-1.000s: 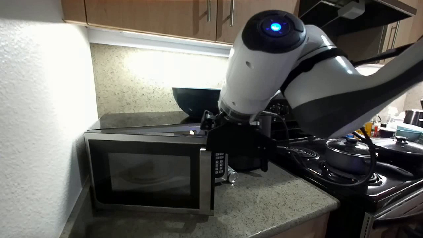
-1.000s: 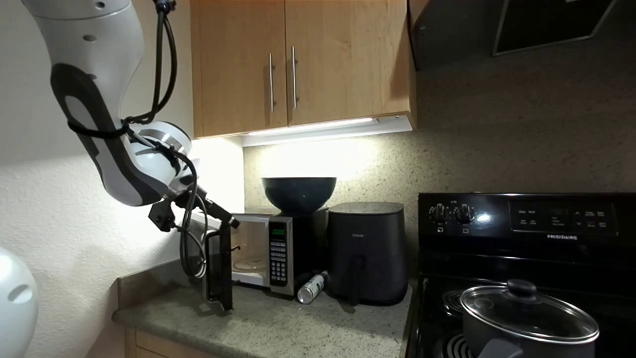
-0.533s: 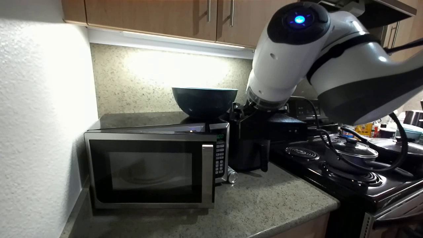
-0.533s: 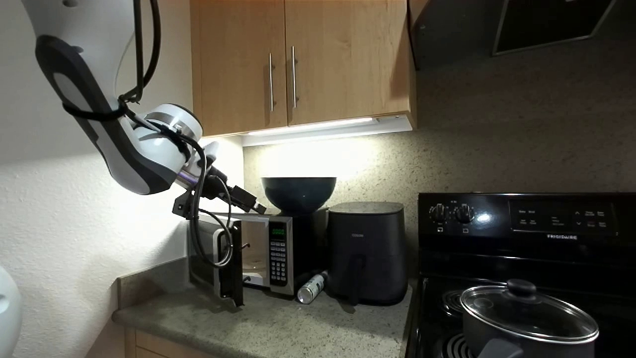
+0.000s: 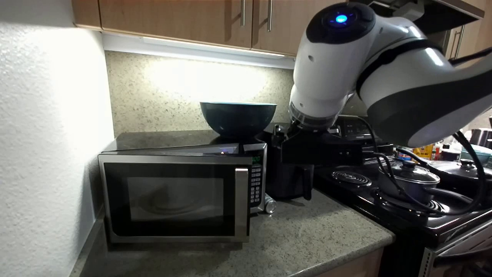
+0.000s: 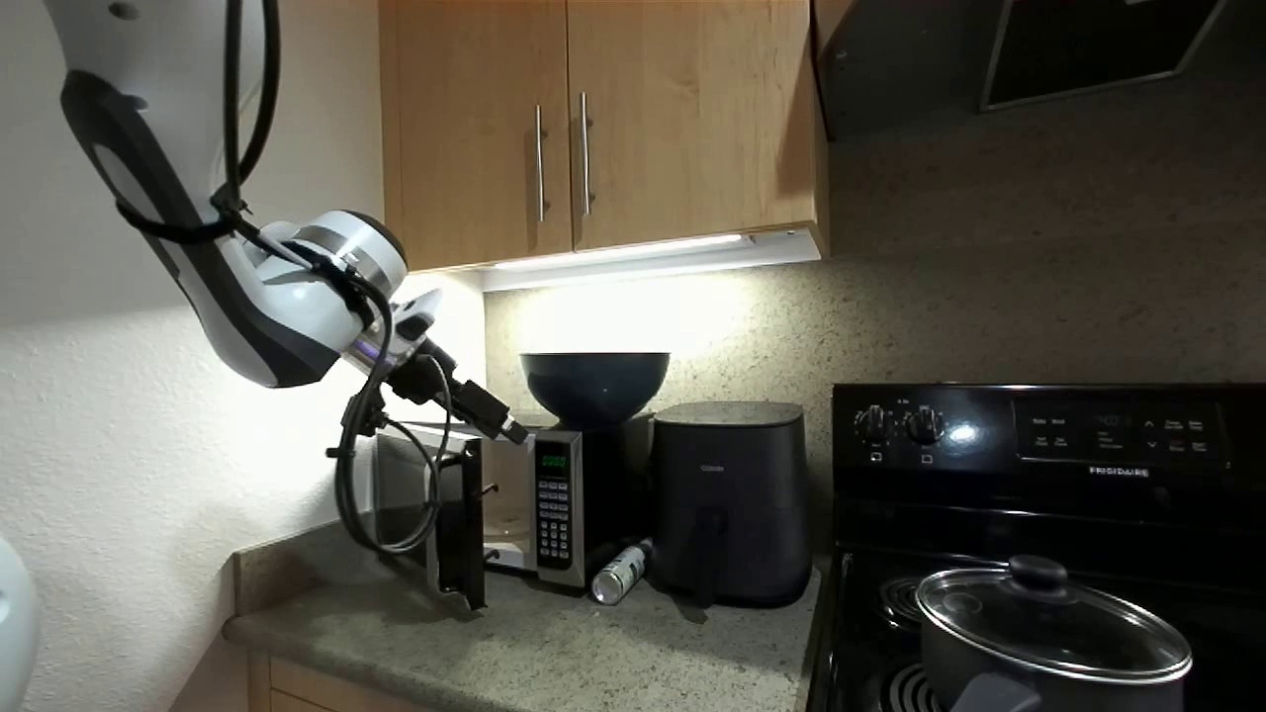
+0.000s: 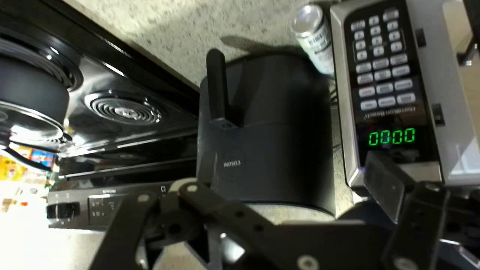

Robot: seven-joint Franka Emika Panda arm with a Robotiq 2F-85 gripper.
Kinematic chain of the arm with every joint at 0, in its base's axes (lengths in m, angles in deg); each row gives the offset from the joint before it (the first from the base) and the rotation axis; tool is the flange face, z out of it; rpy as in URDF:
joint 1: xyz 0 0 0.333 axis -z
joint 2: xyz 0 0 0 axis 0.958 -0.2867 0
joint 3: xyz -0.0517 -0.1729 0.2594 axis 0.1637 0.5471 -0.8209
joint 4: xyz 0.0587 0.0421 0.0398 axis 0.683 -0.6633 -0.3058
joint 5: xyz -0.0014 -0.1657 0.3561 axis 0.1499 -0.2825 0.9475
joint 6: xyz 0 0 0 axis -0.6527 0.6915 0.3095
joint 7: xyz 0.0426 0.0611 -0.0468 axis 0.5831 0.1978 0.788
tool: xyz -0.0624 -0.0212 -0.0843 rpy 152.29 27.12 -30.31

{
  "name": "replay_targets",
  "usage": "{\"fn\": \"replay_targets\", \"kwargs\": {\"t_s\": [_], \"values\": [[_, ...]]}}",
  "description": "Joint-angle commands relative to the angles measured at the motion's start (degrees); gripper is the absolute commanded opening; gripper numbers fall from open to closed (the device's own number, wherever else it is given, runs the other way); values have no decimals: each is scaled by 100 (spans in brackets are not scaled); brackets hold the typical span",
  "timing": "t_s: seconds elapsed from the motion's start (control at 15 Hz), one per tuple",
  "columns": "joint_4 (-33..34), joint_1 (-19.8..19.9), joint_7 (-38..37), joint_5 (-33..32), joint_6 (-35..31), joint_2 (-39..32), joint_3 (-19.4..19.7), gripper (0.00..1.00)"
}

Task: Remove the bowl from the microwave and put it on top of the microwave

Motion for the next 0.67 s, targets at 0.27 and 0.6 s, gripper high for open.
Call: {"fn": "replay_targets", "kwargs": {"t_s": [0.27,0.6], "values": [[184,-99,2011,3416,118,-474,-207,100],[457,-163,3290,5039,108,-678,-611,100]]}}
